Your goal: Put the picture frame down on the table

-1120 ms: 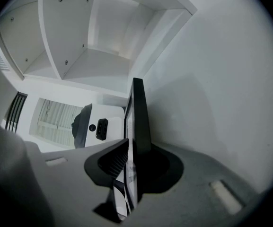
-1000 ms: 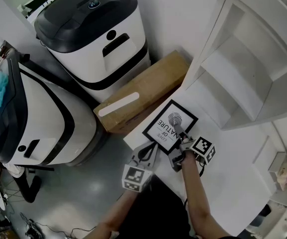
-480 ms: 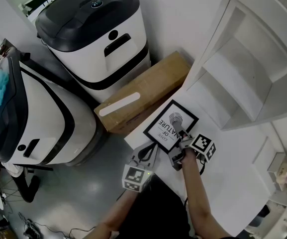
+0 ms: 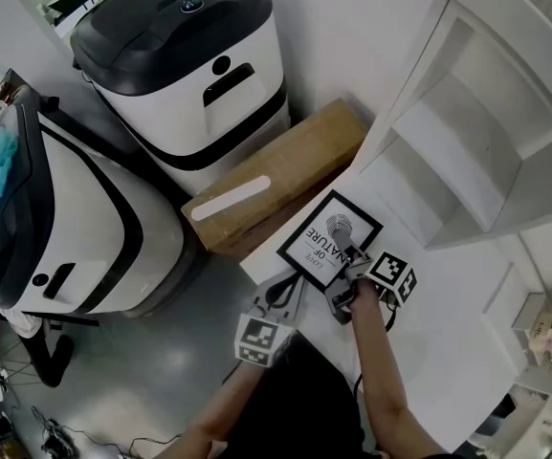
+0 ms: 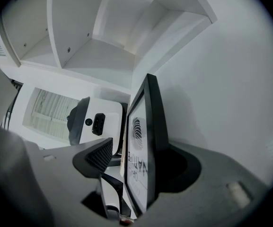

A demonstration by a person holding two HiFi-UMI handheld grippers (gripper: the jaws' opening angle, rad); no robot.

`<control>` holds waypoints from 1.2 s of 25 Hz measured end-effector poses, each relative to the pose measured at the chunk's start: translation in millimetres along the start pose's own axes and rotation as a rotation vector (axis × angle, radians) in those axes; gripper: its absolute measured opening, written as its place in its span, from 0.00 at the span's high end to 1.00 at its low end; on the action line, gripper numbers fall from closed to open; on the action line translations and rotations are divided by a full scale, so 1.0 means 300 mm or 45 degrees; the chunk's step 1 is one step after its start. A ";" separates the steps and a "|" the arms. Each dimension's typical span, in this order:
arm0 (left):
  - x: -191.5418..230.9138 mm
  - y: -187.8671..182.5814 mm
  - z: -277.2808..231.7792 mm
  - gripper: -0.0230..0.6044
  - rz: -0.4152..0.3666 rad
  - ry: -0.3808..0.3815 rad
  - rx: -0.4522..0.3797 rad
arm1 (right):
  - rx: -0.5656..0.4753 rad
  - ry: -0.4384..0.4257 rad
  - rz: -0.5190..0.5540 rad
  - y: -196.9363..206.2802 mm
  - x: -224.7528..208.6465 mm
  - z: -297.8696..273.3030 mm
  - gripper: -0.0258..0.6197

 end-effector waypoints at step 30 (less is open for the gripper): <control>0.002 0.001 0.014 0.95 0.010 0.007 -0.017 | 0.070 0.183 0.077 0.016 0.001 0.014 0.40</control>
Point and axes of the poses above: the fingertips, and each gripper's own axes: z backward along the fingers, x to its left, y out of its underside, the point moved 2 cm from there along z, backward along the fingers, and after that the axes turned 1 degree about x, right-handed, at the moved point
